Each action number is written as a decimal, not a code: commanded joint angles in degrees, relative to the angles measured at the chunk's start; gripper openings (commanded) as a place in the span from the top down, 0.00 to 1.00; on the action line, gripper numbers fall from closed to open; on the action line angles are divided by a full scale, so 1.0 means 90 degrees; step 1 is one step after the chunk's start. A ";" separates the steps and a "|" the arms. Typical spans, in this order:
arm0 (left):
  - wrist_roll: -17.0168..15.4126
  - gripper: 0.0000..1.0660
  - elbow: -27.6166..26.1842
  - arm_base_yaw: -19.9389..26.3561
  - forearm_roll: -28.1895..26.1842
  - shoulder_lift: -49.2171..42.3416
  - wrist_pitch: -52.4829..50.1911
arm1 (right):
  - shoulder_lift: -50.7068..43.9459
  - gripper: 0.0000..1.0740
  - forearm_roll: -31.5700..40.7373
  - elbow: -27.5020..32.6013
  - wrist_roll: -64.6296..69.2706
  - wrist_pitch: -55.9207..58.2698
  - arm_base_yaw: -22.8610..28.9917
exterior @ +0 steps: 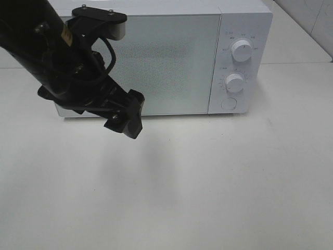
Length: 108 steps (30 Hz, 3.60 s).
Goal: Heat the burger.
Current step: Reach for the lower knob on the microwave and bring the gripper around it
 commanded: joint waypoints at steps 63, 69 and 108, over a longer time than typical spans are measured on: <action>0.0738 0.08 0.4208 0.3960 0.0261 -0.8652 0.1528 | -0.0172 0.38 -0.0006 0.0019 -0.0070 -0.0045 -0.0038; 0.0738 0.08 0.4208 0.4418 0.0261 -0.9447 0.1522 | -0.0172 0.38 -0.0006 0.0019 -0.0070 -0.0045 -0.0038; 0.0738 0.08 0.4214 0.5125 0.0242 -1.0307 0.1515 | -0.0153 0.38 -0.0006 0.0019 -0.0089 -0.0051 -0.0032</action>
